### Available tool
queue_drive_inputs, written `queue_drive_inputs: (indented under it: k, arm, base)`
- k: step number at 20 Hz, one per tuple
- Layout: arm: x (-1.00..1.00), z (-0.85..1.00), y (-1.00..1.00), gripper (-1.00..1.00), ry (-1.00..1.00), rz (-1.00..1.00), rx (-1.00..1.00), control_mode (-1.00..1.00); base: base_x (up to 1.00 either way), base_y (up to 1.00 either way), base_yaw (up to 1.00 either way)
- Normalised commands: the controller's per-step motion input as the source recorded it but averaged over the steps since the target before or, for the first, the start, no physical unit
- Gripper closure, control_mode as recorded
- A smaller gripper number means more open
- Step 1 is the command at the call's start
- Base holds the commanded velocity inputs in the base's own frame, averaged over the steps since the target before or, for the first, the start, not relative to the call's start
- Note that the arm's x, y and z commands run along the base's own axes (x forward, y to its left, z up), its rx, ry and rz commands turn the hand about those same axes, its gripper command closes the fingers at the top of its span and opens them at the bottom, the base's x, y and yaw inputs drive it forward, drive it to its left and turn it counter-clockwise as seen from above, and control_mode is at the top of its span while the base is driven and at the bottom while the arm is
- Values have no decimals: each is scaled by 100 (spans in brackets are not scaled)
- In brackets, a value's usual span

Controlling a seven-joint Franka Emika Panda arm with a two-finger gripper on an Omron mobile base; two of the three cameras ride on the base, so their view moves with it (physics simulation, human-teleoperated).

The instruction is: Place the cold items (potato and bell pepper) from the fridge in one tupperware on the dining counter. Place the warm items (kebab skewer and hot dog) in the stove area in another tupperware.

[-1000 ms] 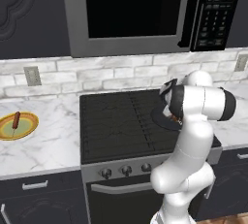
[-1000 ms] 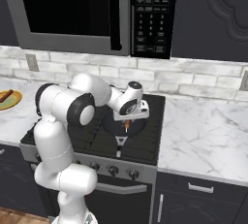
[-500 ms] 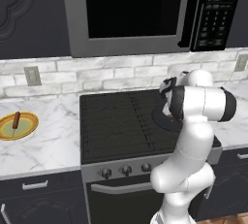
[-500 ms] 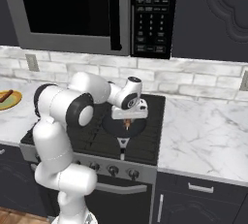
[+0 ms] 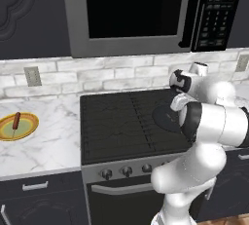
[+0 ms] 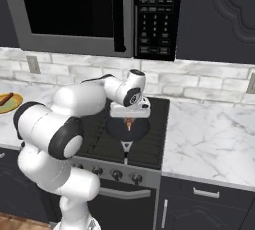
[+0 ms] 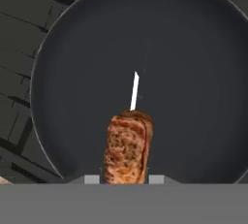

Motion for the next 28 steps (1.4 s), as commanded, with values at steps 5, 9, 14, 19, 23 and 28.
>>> queue_drive_inputs:
  k: [5, 9, 14, 19, 23, 28]
  arm:
    - [-91, 76, 0, 100, -46, -7, 16, -100]
    - [-100, 35, 0, 100, -61, -7, 27, -100]
    - [-100, 85, 4, 100, -27, -3, 10, -100]
    - [-100, 100, 53, 100, 8, 0, -24, -100]
    - [-80, 47, 96, 100, 19, 0, -56, -100]
    - [-33, -55, 57, 100, -1, 5, -24, -100]
  base:
    - [0, 0, 0]
    - [0, 0, 0]
    - [0, 0, 0]
    - [0, 0, 0]
    - [0, 0, 0]
    - [0, 0, 0]
